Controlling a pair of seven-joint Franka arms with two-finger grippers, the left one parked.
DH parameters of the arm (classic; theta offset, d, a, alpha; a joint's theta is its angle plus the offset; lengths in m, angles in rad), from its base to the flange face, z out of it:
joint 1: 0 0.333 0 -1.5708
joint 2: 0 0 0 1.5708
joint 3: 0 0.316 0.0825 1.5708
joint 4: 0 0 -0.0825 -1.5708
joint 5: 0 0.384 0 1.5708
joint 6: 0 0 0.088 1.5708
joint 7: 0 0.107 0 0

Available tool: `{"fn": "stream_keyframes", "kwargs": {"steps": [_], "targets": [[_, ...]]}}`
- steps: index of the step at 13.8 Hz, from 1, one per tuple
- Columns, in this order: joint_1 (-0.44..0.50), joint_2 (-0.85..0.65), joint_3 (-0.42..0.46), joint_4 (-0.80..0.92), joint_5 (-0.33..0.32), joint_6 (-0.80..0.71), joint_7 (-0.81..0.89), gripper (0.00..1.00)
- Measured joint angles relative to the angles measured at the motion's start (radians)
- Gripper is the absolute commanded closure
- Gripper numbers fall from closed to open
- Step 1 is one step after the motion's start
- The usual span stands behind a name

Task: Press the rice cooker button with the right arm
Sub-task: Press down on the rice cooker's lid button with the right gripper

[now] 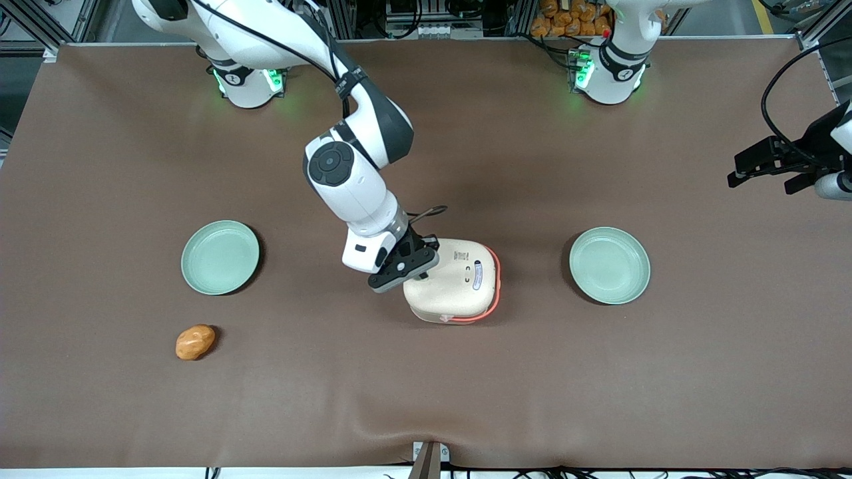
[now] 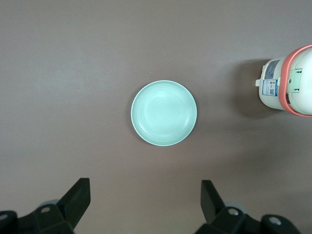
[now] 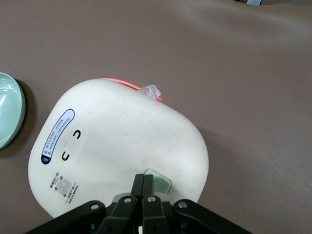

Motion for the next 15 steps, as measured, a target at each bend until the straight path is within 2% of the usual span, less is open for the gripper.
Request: {"fn": "stream_keyframes", "kwargs": {"steps": [15], "targets": [[0.002,0.011,0.000,0.003,0.003,0.005,0.000,1.00]]}}
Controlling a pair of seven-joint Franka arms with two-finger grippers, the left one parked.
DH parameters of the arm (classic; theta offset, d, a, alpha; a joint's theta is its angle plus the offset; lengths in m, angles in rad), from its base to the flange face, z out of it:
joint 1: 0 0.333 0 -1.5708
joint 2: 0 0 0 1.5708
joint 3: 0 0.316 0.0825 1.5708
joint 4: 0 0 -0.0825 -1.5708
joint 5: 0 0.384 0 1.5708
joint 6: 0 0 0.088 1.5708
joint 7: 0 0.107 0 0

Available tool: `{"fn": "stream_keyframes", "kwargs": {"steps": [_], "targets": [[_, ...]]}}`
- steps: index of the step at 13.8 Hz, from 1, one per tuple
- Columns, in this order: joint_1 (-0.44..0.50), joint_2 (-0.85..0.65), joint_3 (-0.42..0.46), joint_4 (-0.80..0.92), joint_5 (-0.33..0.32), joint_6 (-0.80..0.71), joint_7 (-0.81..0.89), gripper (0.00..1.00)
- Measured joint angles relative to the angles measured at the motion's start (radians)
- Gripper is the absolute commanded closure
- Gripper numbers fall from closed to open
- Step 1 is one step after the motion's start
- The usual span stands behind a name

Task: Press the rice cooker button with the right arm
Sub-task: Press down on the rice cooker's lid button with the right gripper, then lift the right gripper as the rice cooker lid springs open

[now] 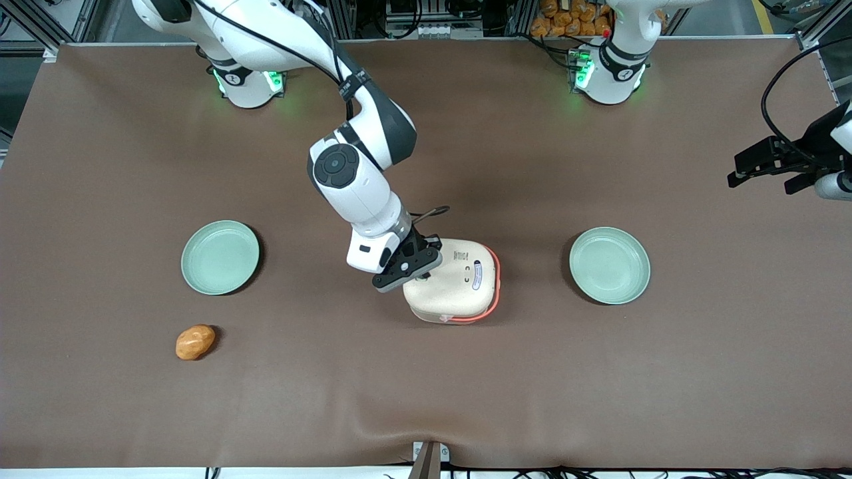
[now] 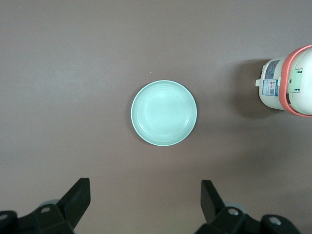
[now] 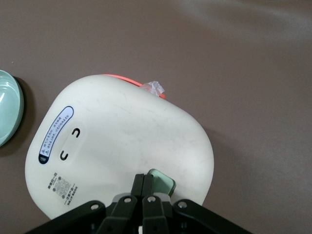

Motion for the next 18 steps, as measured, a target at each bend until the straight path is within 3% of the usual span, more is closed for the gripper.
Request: {"fn": "stream_keyframes", "kwargs": {"steps": [7,11,14,18], "targets": [[0.000,0.000,-0.004,0.004,0.008,-0.001,0.001,1.00],[-0.003,-0.011,-0.015,0.030,0.153,-0.025,0.001,1.00],[-0.005,-0.050,-0.016,0.043,0.192,-0.067,0.002,0.98],[-0.034,-0.129,-0.018,0.047,0.202,-0.162,0.002,0.69]]}}
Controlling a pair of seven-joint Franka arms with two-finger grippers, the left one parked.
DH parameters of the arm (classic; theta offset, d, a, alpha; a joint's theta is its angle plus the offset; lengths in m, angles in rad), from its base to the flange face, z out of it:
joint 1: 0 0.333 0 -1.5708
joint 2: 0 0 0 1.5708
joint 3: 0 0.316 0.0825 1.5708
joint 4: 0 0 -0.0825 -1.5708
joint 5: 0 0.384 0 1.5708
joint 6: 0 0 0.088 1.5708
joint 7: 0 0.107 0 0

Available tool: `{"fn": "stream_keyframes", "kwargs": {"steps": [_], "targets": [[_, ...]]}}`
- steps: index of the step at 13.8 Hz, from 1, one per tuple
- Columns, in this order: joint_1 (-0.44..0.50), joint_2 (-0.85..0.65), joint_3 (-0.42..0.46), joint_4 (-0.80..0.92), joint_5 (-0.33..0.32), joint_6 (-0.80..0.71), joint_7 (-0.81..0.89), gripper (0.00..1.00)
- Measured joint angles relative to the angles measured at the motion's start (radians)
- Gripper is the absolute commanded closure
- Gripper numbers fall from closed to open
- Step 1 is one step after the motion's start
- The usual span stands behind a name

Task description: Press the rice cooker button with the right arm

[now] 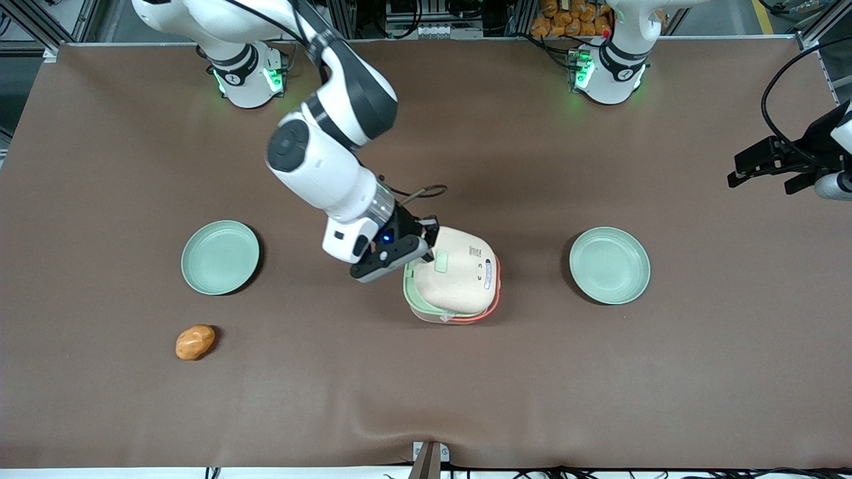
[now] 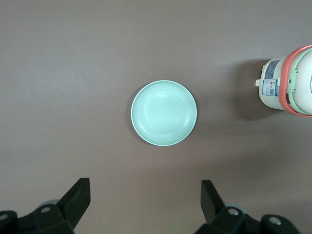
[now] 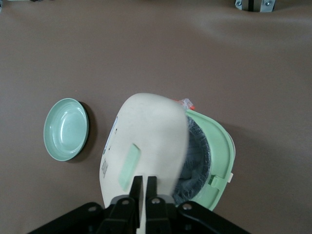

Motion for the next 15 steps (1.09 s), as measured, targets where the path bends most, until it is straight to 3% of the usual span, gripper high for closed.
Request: {"fn": "stream_keyframes", "kwargs": {"steps": [1,6,7,9,10,15], "targets": [[-0.007,-0.016,0.000,0.000,0.011,-0.014,0.000,0.62],[-0.013,-0.034,0.000,0.000,0.089,-0.034,0.000,0.46],[-0.016,-0.037,-0.001,0.000,0.089,-0.050,0.000,0.39],[-0.037,-0.055,-0.004,0.000,0.089,-0.098,0.000,0.07],[-0.057,-0.070,-0.006,0.001,0.087,-0.144,0.000,0.00],[-0.201,-0.189,-0.010,-0.001,-0.048,-0.432,-0.006,0.00]]}}
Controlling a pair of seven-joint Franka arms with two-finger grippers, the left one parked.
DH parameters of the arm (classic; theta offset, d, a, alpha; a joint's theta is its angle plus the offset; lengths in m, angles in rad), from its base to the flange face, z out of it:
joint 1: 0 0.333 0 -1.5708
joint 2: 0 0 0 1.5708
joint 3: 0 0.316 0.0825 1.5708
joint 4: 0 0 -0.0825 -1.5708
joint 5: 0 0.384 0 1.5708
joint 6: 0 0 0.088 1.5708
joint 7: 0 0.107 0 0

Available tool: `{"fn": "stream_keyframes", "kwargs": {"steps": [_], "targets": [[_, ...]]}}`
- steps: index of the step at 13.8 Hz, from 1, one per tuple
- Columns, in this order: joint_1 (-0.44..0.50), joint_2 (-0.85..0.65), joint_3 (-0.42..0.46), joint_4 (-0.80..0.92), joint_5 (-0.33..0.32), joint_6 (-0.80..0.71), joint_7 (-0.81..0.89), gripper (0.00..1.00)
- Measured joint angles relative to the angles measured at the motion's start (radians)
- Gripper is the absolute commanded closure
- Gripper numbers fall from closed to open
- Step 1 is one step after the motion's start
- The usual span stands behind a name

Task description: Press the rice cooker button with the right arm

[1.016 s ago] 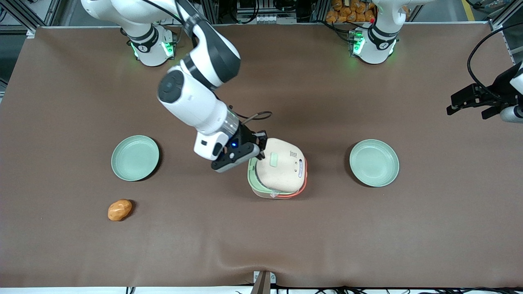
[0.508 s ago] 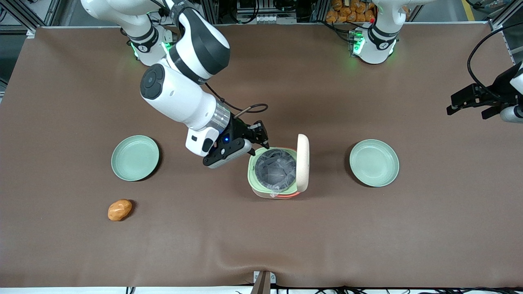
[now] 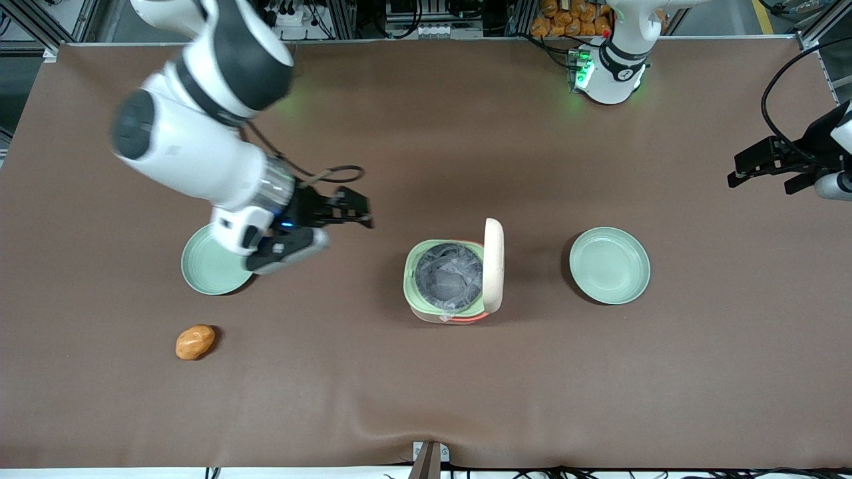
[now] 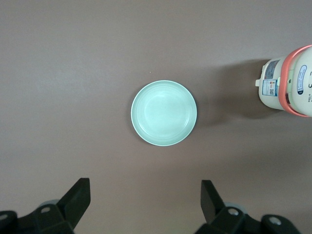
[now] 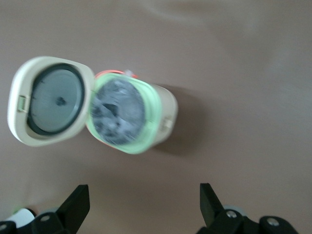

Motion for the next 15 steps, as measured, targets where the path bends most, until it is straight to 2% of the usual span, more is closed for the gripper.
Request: {"fn": "stream_keyframes", "kwargs": {"steps": [3,5,9,12,15], "targets": [[-0.119,-0.083,-0.001,-0.003,-0.062,-0.179,-0.001,0.00],[-0.203,-0.132,-0.001,-0.005,-0.126,-0.287,-0.010,0.00],[-0.336,-0.202,-0.001,-0.010,-0.197,-0.411,-0.013,0.00],[-0.379,-0.221,0.000,-0.014,-0.300,-0.456,-0.036,0.00],[-0.384,-0.231,0.001,-0.036,-0.337,-0.458,-0.078,0.00]]}}
